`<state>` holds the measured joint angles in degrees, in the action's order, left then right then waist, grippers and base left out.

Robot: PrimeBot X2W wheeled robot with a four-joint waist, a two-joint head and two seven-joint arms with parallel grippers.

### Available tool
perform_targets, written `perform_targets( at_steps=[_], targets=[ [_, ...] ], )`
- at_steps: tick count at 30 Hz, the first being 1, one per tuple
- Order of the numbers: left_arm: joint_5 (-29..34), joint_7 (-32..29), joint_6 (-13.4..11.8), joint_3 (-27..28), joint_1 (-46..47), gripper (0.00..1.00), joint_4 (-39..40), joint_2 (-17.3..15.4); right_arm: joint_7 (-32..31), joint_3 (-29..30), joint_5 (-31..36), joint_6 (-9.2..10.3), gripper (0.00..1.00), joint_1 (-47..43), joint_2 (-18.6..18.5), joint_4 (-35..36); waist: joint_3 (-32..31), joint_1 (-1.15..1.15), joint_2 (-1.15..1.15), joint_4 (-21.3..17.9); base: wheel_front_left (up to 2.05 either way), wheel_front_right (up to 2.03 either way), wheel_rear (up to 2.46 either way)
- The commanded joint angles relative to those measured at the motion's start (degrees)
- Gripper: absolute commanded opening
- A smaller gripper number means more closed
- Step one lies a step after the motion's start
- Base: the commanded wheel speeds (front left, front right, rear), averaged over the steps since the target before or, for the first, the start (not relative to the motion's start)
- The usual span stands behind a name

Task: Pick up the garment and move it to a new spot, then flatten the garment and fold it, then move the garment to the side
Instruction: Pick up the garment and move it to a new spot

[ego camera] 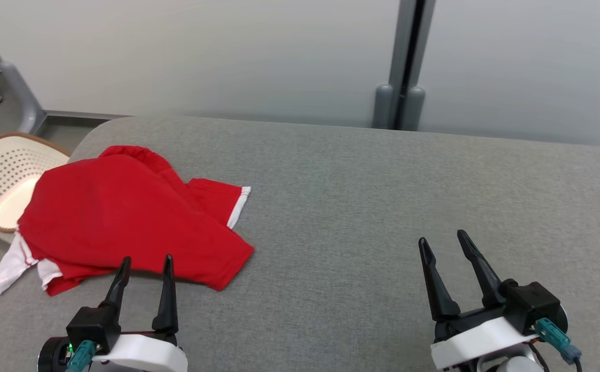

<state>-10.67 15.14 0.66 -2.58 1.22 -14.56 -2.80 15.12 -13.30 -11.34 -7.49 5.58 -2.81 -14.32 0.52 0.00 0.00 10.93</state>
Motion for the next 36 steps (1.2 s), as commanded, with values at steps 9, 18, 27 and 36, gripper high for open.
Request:
perform_targets(
  at_steps=[9, 18, 27, 36],
  targets=[
    [0.3, 0.0, 0.2, 0.5, -0.7, 1.0, 0.2, -0.2, 0.1, -2.4, -1.6, 0.0, 1.0, -0.2, -0.1, -0.9, -0.9, 0.0, 0.0, 9.9, 0.0, 0.0, 0.0],
    [1.0, 0.0, 0.7, 1.5, -1.8, 1.0, 0.6, -0.2, 0.1, -4.5, -2.6, 0.0, 1.0, -0.5, -0.1, -1.4, -1.6, 0.0, 0.0, 14.6, 0.0, 0.0, 0.0],
    [1.0, 0.0, 0.5, 1.6, -1.9, 1.0, 0.6, -0.2, 0.1, -4.9, -2.9, 0.0, 1.0, -0.2, -0.2, -1.7, -1.6, 0.0, 0.0, 16.0, 0.0, 0.0, 0.0],
    [0.8, 0.0, 0.2, 2.4, -2.1, 1.0, 0.2, -0.2, 0.1, -5.4, -3.2, 0.0, 1.0, -0.1, -0.2, -2.2, -1.7, 0.0, 0.0, 15.3, 0.0, 0.0, 0.0]
  ],
)
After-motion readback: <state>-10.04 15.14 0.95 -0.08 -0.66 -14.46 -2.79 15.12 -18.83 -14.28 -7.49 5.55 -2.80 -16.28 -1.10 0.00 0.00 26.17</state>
